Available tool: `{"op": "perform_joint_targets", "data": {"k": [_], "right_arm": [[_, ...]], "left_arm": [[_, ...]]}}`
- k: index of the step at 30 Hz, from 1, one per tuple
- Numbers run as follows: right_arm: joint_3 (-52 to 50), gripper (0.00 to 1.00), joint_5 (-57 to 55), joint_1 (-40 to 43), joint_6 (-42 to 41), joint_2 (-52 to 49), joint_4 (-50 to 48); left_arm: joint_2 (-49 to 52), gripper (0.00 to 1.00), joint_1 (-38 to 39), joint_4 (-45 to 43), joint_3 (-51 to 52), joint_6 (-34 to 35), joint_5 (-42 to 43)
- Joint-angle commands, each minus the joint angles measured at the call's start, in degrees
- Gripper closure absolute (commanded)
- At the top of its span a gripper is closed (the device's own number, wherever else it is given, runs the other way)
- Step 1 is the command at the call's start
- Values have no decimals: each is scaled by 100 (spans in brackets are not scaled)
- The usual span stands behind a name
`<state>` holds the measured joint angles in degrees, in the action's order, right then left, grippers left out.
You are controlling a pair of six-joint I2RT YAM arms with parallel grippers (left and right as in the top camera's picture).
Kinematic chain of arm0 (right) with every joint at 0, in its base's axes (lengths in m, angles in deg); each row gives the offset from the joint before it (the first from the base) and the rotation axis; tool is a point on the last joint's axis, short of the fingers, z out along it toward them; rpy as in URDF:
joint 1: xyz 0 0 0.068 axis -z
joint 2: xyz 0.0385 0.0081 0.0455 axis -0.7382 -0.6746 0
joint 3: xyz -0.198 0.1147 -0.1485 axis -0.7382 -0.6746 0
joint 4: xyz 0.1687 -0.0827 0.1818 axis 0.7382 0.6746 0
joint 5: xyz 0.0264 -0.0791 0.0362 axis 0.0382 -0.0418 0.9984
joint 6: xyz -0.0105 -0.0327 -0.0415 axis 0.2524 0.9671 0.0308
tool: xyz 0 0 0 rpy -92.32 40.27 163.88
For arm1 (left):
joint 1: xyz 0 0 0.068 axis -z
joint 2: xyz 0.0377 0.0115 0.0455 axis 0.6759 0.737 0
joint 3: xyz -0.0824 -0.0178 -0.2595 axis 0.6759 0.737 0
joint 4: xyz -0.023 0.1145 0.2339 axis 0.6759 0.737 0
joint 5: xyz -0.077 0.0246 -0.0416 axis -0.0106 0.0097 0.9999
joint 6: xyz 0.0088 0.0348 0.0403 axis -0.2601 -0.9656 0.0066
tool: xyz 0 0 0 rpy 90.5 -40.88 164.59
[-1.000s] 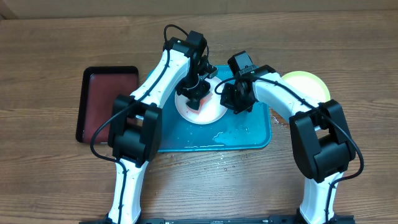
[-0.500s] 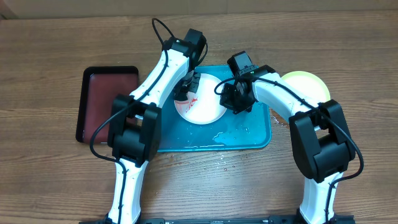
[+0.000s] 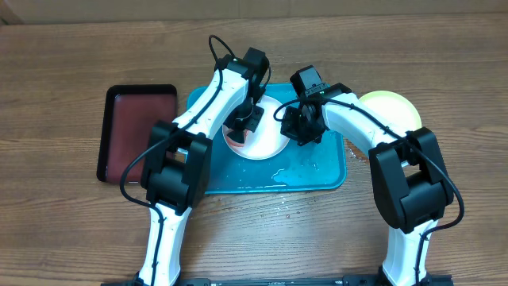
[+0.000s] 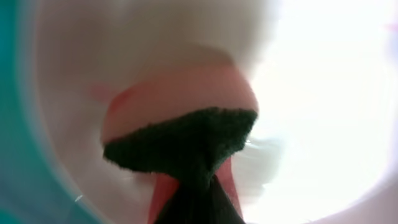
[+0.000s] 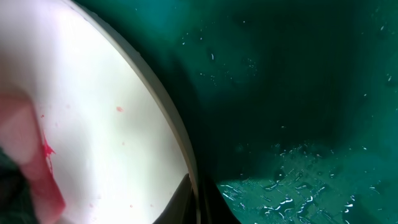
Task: Clean dirty plates on tray and stack at the side
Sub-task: 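Scrub the white plate with the sponge while the right gripper holds it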
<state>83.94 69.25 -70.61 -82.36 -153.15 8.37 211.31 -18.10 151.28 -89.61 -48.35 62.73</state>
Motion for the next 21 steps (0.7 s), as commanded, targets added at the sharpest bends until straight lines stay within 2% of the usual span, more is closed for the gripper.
{"op": "perform_joint_targets", "data": {"k": [1, 8, 11, 16, 20, 21], "right_arm": [[-101, 96, -22, -39, -22, -81, 2], [-101, 96, -22, -39, -22, -81, 0], [-101, 96, -22, -39, -22, -81, 0], [-101, 96, -22, -39, -20, -81, 2], [-101, 96, -39, -39, -20, -81, 4], [-101, 96, -39, -39, -20, -81, 2]], "left_arm": [[92, 96, 57, 7, 94, -863, 1613], [92, 96, 55, -378, 94, -931, 1650], [92, 96, 39, -815, 94, -597, 1259], [92, 96, 26, -1484, 94, 680, -330], [92, 96, 24, -1331, 94, 1939, -2155], [92, 96, 24, -1274, 94, 2022, -2323]]}}
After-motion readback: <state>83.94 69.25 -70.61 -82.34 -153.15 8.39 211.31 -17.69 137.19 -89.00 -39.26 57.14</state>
